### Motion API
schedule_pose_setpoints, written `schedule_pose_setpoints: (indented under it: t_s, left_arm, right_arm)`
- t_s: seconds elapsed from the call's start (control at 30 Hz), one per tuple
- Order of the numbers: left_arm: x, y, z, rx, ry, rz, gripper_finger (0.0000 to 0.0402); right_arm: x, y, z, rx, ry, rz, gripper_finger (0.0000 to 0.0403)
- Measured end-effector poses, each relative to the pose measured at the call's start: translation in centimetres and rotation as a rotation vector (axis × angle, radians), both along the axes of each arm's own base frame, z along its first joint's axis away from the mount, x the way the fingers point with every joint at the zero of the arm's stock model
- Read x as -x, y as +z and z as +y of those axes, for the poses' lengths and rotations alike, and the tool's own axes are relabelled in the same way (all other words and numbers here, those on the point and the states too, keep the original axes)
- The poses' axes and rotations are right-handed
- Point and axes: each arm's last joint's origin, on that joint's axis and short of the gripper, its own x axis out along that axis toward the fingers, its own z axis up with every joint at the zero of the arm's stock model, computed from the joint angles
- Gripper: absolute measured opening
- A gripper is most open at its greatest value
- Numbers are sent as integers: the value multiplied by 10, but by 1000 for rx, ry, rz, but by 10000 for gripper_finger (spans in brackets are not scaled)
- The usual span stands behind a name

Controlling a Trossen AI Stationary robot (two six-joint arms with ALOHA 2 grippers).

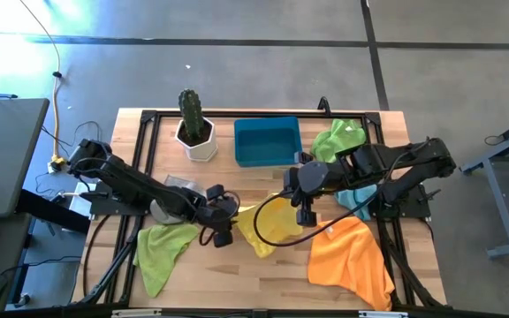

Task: Fold microfiber towels
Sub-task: Fold the yellow microfiber towel

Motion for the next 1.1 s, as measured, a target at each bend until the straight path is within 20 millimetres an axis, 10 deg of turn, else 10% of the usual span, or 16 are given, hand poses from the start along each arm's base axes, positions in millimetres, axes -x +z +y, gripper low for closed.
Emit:
schedule_pose_setpoints:
  t_s: [0.63,1.1]
  left_arm:
    - [12,-19,4,36,79,-14,10]
    - [13,87,-4,-75,76,36,1]
  right_arm:
    - [0,0,0,-2,-1,-1,0]
    - [12,10,8,86,6,-67,0]
